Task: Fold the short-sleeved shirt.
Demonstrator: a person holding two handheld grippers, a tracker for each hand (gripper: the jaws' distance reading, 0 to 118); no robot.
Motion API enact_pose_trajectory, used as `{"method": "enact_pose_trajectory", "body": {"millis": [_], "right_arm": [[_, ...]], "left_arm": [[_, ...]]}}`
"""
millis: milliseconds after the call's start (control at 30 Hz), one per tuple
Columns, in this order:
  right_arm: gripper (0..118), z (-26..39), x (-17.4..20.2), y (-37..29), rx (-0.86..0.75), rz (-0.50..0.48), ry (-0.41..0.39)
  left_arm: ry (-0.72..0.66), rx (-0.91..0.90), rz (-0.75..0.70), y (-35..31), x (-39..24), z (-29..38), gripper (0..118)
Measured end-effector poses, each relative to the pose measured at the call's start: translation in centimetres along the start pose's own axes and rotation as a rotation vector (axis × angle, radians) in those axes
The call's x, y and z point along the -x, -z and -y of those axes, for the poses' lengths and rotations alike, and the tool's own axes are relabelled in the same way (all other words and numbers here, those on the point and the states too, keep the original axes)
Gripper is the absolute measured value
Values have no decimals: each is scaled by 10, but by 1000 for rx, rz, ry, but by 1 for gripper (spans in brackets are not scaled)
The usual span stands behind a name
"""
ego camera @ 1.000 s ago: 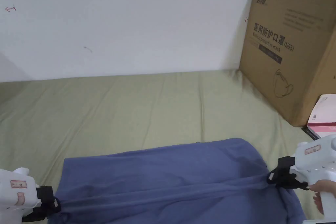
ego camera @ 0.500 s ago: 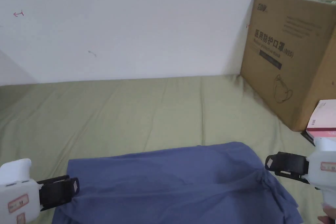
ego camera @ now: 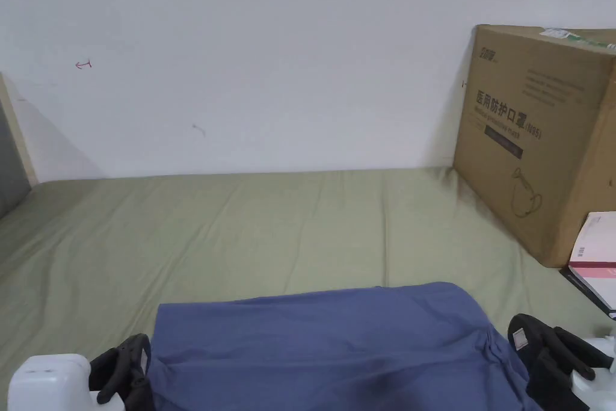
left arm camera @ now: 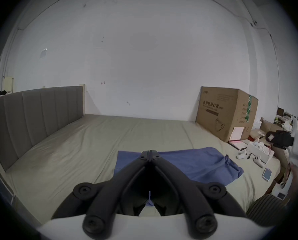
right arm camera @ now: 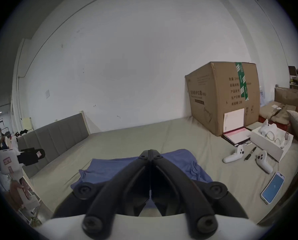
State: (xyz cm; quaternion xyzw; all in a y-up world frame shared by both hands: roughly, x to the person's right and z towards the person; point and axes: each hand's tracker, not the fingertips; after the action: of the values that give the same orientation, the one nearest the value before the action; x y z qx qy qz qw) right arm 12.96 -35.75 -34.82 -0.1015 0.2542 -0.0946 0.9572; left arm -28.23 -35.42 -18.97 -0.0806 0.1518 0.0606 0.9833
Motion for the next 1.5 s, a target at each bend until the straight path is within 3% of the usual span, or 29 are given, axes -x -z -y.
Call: {"method": "enact_pose_trajectory", "body": {"millis": [100, 233, 300, 367, 400, 433, 467, 500, 667, 733, 900, 967, 1033, 1067, 1100, 1133, 1200, 1233, 1267, 1300, 1333, 1400, 1500], "right_arm": [[0, -7, 6, 4, 26, -39, 12], [0, -17, 8, 10, 59, -98, -27], [0, -13, 6, 19, 107, -67, -65], [0, -8, 0, 28, 167, -62, -65], [0, -4, -4, 31, 189, -68, -45], [0, 0, -7, 33, 205, -65, -25], [0, 2, -10, 35, 223, -61, -9], [0, 5, -13, 36, 231, -64, 9], [0, 16, -30, 44, 251, -60, 76], [0, 17, -39, 50, 272, -7, 71], [0, 10, -64, 57, 279, 72, 47], [0, 6, -80, 63, 290, 96, 52], [0, 3, -98, 74, 355, 143, 77], [0, 3, -107, 80, 382, 148, 98], [0, 3, -119, 86, 406, 151, 121], [0, 5, -129, 94, 445, 150, 141], [0, 11, -148, 115, 553, 141, 173], [11, 16, -158, 127, 631, 169, 184], [33, 21, -164, 136, 687, 192, 199], [74, 28, -173, 149, 757, 208, 223], [95, 35, -179, 157, 822, 218, 245], [98, 49, -194, 179, 850, 238, 278], [97, 71, -207, 196, 908, 301, 243]], "left_arm": [[27, 72, -10, 8, 3, -18, 0], [-91, 589, 11, 87, 43, -16, 0], [-179, 808, 45, 127, 71, 9, 0], [-207, 887, 27, 149, 91, 31, 0], [-204, 902, 4, 157, 96, 39, 20], [-220, 887, -30, 164, 104, 46, 63], [-228, 910, -49, 174, 109, 54, 97], [-237, 926, -52, 182, 114, 64, 106], [-150, 972, -101, 213, 115, 101, 103], [-137, 1050, -103, 226, 115, 129, 107], [-109, 980, -114, 223, 98, 141, 113], [-76, 985, -133, 218, 93, 131, 111], [2, 920, -145, 206, 82, 118, 88], [29, 879, -139, 199, 79, 108, 66], [56, 851, -131, 193, 75, 102, 22], [72, 841, -142, 189, 76, 98, 7], [2, 850, -89, 184, 84, 91, 6], [-54, 850, -62, 182, 88, 87, 5], [-93, 849, -55, 180, 91, 83, 5], [-118, 831, -60, 177, 94, 77, 5], [-135, 818, -57, 172, 93, 65, 5], [-140, 819, -46, 170, 92, 56, 5], [-117, 816, -39, 170, 86, 50, 5]]}}
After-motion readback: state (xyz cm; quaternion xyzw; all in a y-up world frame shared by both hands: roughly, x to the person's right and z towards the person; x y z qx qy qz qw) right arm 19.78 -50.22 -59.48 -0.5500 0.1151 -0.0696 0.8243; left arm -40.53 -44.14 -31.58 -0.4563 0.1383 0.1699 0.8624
